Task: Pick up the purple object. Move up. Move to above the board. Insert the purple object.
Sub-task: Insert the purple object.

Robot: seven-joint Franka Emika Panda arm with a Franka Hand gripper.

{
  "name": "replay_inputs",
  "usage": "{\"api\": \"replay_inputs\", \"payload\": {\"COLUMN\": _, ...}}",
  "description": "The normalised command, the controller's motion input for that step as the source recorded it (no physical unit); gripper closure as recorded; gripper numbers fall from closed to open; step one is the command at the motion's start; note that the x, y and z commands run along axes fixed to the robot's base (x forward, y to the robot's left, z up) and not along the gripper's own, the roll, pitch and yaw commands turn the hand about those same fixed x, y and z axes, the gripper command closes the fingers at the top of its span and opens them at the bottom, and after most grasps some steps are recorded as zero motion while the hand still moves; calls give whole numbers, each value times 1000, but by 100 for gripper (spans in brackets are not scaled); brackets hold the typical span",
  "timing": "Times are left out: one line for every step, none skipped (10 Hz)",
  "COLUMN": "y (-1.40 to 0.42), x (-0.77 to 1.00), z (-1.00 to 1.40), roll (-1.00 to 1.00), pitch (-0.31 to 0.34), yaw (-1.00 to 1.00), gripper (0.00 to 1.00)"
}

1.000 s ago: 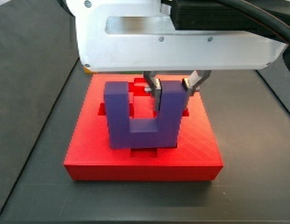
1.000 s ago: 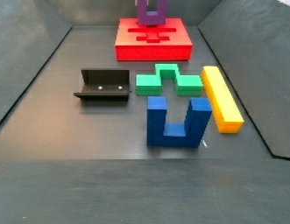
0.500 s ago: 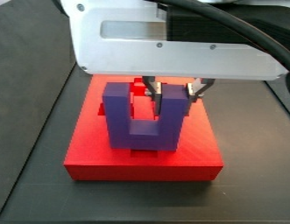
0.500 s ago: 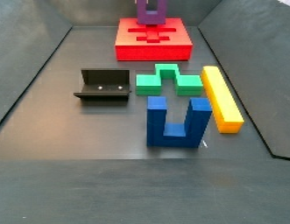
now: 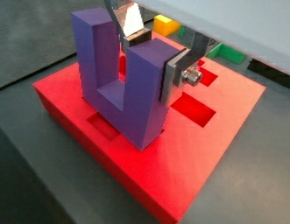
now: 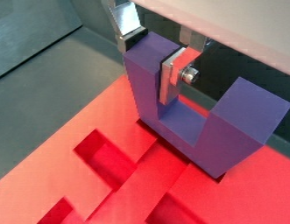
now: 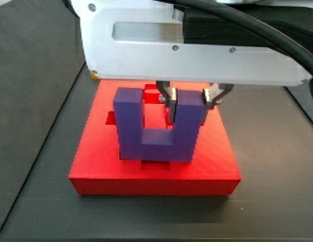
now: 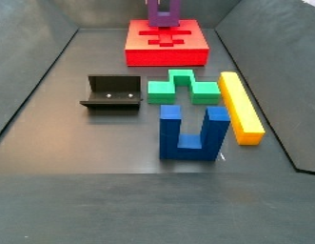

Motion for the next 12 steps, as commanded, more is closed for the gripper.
{"api": "replay_inputs", "payload": {"y": 211, "x": 0, "z": 120, "roll": -49, "pitch": -14, "yaw": 131, "gripper": 100}}
{"api": "replay_inputs", "payload": {"y": 63, "x": -29, "z": 46, "roll": 0, "pitch": -19, "yaw": 60, "gripper": 100}}
{"api": "replay_inputs", "payload": {"y": -11, "x": -129, "z": 0, "roll": 47, "pitch": -83, "yaw": 29, "gripper": 100}}
{"api": "replay_inputs", "payload": {"y": -231, "x": -300, "z": -226, "roll": 147, "pitch": -207, "yaw": 14, "gripper": 100}}
{"api": "replay_inputs", "payload": {"y": -311, "x": -300, "z": -471, "roll": 254, "pitch": -221, "yaw": 9, "gripper": 100}}
{"api": "replay_inputs", "payload": {"y": -151, "x": -160, "z": -529, "roll": 259, "pitch": -183, "yaw": 77, "gripper": 100}}
{"api": "replay_inputs", "payload": {"y": 0, "x": 0, "z": -577, "roll": 207, "pitch": -127, "yaw": 137, "gripper": 100}}
{"api": "replay_inputs", "payload": {"y": 57, "x": 226, "z": -660, "roll": 160, "pitch": -56, "yaw": 206, "gripper": 100}}
{"api": "replay_inputs", "payload": {"y": 111, "x": 423, "z": -857, "roll": 131, "pitch": -7, "yaw": 189, "gripper": 100}}
{"api": "replay_inputs", "payload": {"y": 126, "x": 526, "z": -940, "roll": 143, "pitch": 0, "yaw": 151, "gripper": 100}}
{"api": "replay_inputs", "payload": {"y": 91, "x": 514, "z": -949, "roll": 141, "pitch": 0, "yaw": 129, "gripper": 100}}
{"api": "replay_inputs", "payload": {"y": 0, "x": 480, "z": -977, "roll": 134, "pitch": 0, "yaw": 49, "gripper": 100}}
